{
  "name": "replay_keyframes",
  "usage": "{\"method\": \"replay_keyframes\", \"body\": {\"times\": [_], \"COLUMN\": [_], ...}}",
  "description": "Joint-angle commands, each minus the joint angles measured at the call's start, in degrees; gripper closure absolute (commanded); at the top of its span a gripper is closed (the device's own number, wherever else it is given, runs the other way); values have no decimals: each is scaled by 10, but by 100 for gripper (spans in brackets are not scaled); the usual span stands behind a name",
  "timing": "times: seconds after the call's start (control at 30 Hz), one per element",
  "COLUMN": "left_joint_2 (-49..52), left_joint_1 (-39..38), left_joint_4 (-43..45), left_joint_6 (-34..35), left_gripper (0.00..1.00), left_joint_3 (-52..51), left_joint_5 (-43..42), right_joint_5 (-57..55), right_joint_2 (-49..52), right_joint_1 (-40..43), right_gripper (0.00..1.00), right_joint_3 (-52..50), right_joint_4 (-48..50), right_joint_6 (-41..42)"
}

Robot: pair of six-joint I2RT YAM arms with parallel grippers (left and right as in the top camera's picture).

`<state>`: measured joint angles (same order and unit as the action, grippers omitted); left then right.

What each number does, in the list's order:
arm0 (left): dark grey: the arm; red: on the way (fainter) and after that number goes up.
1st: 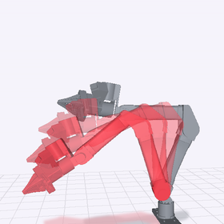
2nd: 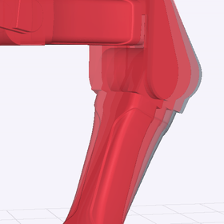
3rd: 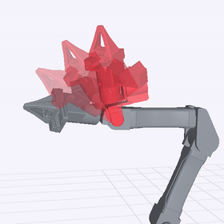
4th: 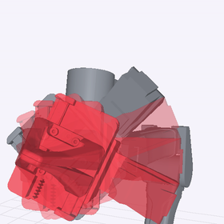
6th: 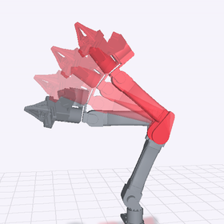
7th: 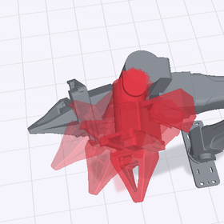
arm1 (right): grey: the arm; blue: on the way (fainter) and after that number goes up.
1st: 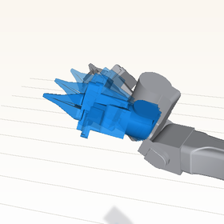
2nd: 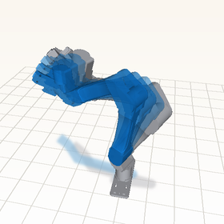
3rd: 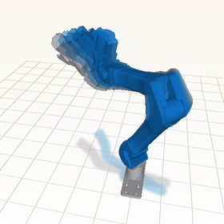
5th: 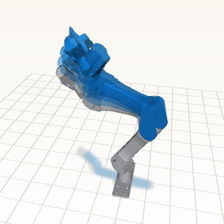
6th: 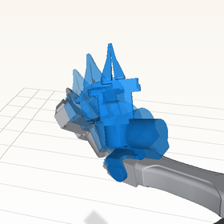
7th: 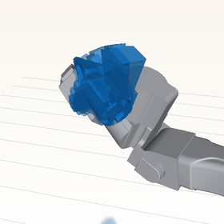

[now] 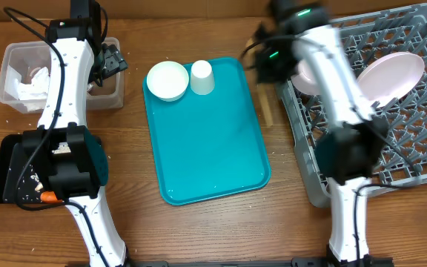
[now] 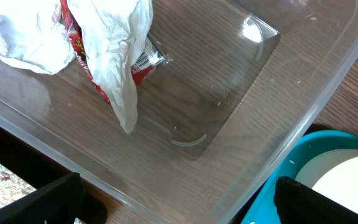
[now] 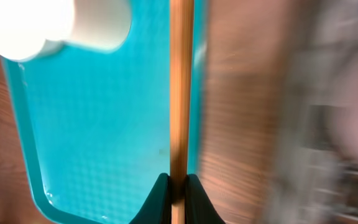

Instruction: Sort waste into correct bins and load items into the dishwasher rack

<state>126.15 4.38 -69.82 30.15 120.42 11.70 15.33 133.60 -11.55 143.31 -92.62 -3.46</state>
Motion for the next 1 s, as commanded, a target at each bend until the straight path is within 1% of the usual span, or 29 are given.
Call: {"method": "replay_keyframes", "body": {"times": [0.0,0.1,0.23,0.3,0.33,0.37,0.4,0.47,0.5,0.57,0.67,0.8,0.97], "left_joint_2": [-3,-4,-3,-3,-4,-3,-3,-3,-3,-3,-4,-4,-4], "left_joint_1": [1,1,1,1,1,1,1,1,1,1,1,1,1], "left_joint_4": [0,0,0,0,0,0,0,0,0,0,0,0,0], "left_joint_6": [14,14,14,14,14,14,14,14,14,14,14,14,14], "left_gripper": [0,0,0,0,0,0,0,0,0,0,0,0,0], "left_joint_3": [12,12,12,12,12,12,12,12,12,12,12,12,12], "left_joint_5": [-2,-2,-2,-2,-2,-2,-2,-2,-2,-2,-2,-2,-2], "right_joint_5": [13,15,17,20,20,23,24,24,24,23,23,24,28], "right_joint_2": [-34,-31,-15,-9,-8,-8,-8,-8,-8,-8,-8,-10,-18], "right_joint_1": [59,96,125,129,129,129,129,125,123,121,121,120,110], "right_gripper": [96,96,95,90,84,67,55,41,38,36,36,36,37], "right_joint_3": [38,29,15,4,-2,-17,-22,-24,-24,-21,-18,-6,9], "right_joint_4": [-13,-32,-26,-13,-7,8,11,14,16,19,22,20,17], "right_joint_6": [-89,-158,-171,-171,-171,-171,-170,-157,-149,-131,-98,-45,-1]}}
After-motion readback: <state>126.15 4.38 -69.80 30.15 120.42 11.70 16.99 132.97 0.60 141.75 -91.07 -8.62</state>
